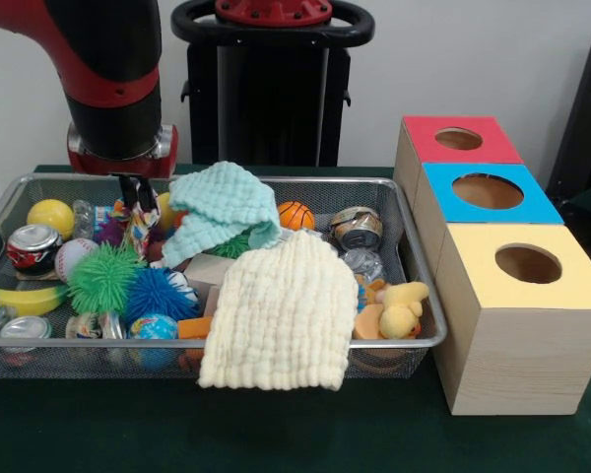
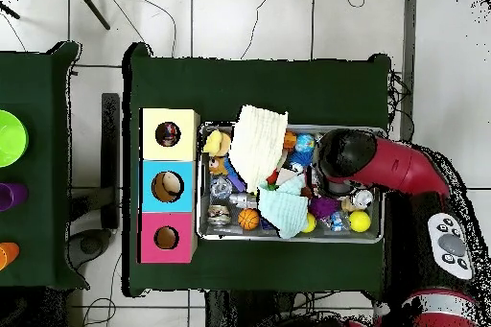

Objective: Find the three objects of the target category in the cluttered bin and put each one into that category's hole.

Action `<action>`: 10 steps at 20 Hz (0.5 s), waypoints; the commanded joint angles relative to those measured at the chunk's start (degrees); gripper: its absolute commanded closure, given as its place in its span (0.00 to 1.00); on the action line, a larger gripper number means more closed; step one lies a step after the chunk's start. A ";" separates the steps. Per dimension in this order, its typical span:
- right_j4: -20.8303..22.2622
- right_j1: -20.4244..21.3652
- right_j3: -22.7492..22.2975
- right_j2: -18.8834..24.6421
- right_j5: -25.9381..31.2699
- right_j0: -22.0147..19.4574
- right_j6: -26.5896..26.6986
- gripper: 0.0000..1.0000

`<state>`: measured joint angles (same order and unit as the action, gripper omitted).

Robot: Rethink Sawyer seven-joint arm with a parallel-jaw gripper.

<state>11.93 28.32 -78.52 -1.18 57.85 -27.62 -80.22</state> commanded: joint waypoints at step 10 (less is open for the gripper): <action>-2.30 4.14 1.32 1.62 11.17 2.35 -6.30 1.00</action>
<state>11.27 30.37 -78.36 -1.31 61.52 -26.18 -80.22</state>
